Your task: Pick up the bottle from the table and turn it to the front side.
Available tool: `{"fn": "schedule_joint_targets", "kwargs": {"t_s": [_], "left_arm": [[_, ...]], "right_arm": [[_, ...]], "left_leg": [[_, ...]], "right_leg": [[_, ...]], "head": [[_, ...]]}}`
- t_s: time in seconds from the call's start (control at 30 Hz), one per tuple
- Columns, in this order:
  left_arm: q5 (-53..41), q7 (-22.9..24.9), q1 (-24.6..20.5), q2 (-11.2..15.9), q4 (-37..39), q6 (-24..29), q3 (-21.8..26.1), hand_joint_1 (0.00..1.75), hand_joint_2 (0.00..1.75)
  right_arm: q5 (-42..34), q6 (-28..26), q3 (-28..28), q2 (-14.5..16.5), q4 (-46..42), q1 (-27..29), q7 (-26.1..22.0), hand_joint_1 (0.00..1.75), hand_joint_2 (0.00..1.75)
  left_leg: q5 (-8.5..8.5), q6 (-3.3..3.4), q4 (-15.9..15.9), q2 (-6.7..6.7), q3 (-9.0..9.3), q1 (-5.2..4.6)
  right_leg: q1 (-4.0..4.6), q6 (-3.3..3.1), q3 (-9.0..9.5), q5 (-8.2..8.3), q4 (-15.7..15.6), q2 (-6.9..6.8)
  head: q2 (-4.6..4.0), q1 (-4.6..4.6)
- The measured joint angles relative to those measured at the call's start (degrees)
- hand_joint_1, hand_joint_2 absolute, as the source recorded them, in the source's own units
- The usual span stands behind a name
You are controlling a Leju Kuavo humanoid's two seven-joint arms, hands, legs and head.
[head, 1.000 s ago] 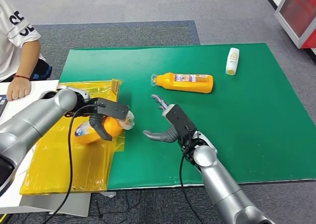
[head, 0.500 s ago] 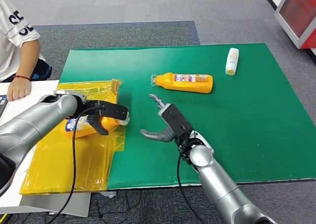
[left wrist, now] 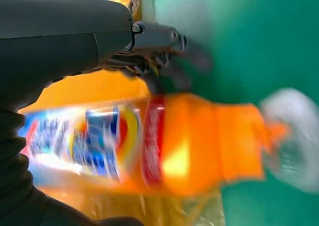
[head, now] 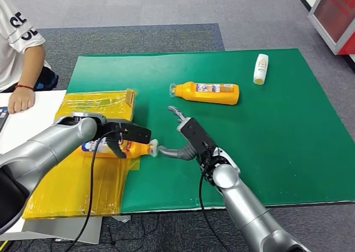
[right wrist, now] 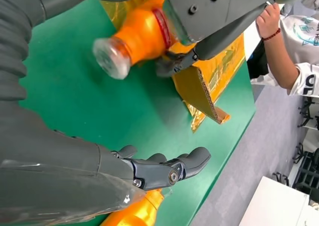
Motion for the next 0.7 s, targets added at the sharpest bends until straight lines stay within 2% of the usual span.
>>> {"fn": "schedule_joint_targets", "kwargs": {"t_s": [0.2,0.4,0.5,0.6,0.67,0.7], "left_arm": [[4.76,-3.53,0.41,0.94,-0.49,-1.78,1.61,0.00,1.75],[11.68,-9.65,3.71,5.14,-5.13,1.29,6.81,0.00,1.75],[16.00,-14.09,8.16,8.35,-9.30,2.80,11.83,0.00,1.75],[21.20,-19.59,15.91,11.33,-14.96,3.49,19.69,0.00,1.75],[22.81,-22.11,22.18,12.52,-19.04,3.80,25.84,0.00,1.75],[22.90,-22.54,23.73,12.71,-20.01,3.87,27.37,0.00,1.75]], "right_arm": [[-0.14,-0.26,0.03,-0.19,0.00,0.27,0.23,0.00,1.75],[-0.85,-1.22,0.15,-0.84,-0.42,0.77,0.11,0.00,1.75],[-1.43,-1.47,0.19,-1.68,-1.82,1.60,-0.68,0.00,1.75],[-3.41,-0.72,0.10,-2.95,-4.32,2.93,-1.79,0.00,1.75],[-4.67,0.15,-0.15,-3.91,-6.34,4.08,-2.26,0.00,1.75],[-4.91,0.34,-0.23,-4.15,-6.83,4.37,-2.32,0.00,1.75]], "left_leg": [[0.00,0.00,0.00,0.00,-0.01,0.00],[-0.01,0.00,0.00,0.02,0.01,0.00],[-0.02,-0.02,-0.01,0.08,0.04,0.00],[-0.09,-0.03,-0.03,0.10,0.06,-0.01],[-0.16,-0.02,-0.04,0.12,0.07,-0.01],[-0.17,-0.02,-0.04,0.12,0.07,-0.01]], "right_leg": [[0.00,0.00,0.00,-0.01,0.00,0.00],[0.00,-0.01,0.00,0.00,0.00,0.04],[0.00,-0.02,-0.01,-0.02,0.01,0.11],[-0.01,-0.03,-0.02,-0.09,0.00,0.13],[-0.01,-0.01,-0.03,-0.16,-0.01,0.13],[-0.01,-0.01,-0.03,-0.18,-0.02,0.13]], "head": [[-0.01,0.00],[-0.01,0.02],[-0.01,0.00],[0.00,0.00],[0.00,-0.02],[0.00,0.00]]}}
